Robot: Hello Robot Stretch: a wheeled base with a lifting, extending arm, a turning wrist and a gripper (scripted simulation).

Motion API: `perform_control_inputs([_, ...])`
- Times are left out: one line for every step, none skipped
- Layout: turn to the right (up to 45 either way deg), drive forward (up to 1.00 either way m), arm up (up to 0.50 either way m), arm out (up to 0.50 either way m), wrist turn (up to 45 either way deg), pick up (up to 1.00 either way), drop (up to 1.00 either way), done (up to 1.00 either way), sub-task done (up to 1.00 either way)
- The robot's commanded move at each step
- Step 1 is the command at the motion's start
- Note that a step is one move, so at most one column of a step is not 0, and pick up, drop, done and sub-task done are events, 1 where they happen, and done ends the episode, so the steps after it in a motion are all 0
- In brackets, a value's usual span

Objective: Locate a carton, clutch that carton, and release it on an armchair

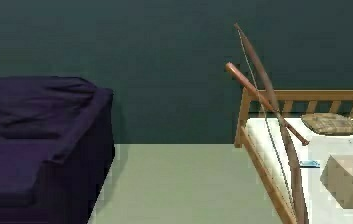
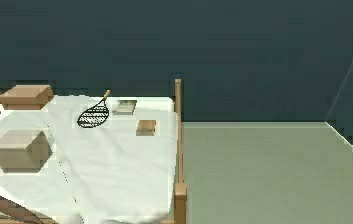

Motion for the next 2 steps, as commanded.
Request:
perform_control_inputs([-36.0, 0.00, 0.00, 0.00, 0.0, 0.00, 0.00, 0.00, 0.00])
perform_control_inputs([45.0, 0.00, 0.00, 0.00, 0.0, 0.00, 0.00, 0.00, 0.00])
